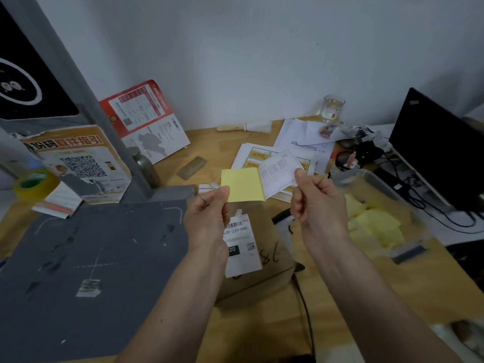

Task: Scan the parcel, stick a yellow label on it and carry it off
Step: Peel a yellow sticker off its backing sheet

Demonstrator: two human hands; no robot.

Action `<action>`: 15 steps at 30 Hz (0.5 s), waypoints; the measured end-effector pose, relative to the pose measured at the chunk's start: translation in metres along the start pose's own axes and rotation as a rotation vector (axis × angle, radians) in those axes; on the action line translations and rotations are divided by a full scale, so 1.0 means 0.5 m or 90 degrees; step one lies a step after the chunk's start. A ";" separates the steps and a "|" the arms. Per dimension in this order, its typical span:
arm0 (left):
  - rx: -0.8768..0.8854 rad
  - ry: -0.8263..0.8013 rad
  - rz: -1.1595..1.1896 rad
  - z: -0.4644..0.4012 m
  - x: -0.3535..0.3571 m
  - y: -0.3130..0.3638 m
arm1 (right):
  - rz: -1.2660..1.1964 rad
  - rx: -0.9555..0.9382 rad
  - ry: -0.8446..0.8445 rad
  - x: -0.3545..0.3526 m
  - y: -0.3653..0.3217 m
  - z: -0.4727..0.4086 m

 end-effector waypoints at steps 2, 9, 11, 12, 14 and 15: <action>-0.003 0.014 0.001 0.005 0.029 -0.011 | -0.006 0.007 0.001 -0.023 -0.016 -0.021; -0.011 0.033 0.036 0.020 0.130 -0.065 | -0.017 0.035 0.013 -0.115 -0.068 -0.098; -0.022 0.033 0.045 0.024 0.161 -0.087 | -0.018 0.029 0.015 -0.143 -0.084 -0.119; -0.029 0.028 0.046 0.026 0.180 -0.099 | -0.016 0.026 0.014 -0.157 -0.091 -0.129; -0.044 0.002 0.032 0.032 0.226 -0.128 | -0.014 0.023 0.006 -0.183 -0.103 -0.148; -0.053 -0.016 0.017 0.036 0.251 -0.144 | -0.014 0.025 0.003 -0.197 -0.108 -0.157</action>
Point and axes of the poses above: each hand's wrist, its own z-axis away from the middle knuckle, its own x-axis out of the palm, y = z × x, the point moved 9 cm from there along -z, towards the middle knuckle, and after that the axes turned 1 degree about -z, right-handed, at the moved point
